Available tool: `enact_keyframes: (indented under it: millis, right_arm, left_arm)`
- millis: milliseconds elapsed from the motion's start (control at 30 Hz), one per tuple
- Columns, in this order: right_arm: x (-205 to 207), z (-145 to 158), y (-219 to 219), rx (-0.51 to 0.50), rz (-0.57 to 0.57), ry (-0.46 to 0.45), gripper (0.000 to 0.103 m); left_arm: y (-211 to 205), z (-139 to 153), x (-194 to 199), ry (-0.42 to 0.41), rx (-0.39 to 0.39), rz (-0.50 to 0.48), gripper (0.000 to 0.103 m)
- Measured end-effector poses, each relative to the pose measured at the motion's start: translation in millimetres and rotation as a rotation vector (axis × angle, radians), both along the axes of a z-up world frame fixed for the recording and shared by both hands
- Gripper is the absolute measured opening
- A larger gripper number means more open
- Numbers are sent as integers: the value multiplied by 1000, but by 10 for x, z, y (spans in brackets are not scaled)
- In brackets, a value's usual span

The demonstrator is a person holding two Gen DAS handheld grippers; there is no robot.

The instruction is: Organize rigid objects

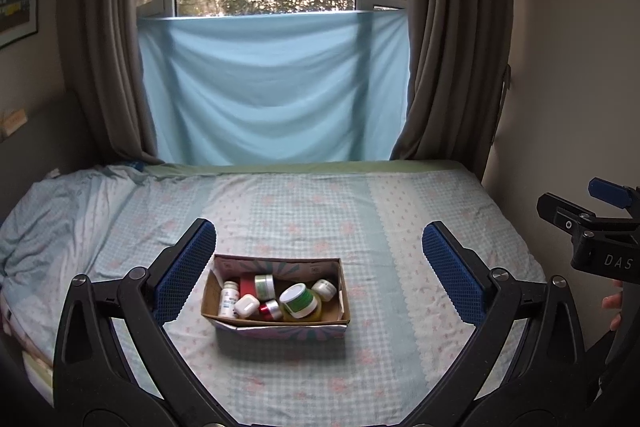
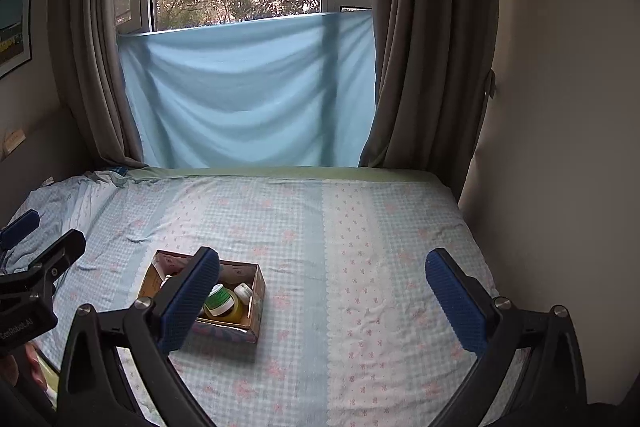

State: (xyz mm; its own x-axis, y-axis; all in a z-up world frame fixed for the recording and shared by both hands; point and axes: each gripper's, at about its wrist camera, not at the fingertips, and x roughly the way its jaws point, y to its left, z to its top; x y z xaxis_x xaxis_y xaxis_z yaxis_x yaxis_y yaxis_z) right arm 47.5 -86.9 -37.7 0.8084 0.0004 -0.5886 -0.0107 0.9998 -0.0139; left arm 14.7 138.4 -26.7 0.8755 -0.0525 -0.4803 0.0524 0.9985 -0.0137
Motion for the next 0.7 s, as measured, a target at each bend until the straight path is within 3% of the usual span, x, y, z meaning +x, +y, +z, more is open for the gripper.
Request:
enact_keyframes:
  millis: [700]
  right_arm:
    - [41, 3, -21, 4, 10, 0, 103]
  left_arm:
    - [-57, 13, 101, -6, 6, 23, 103]
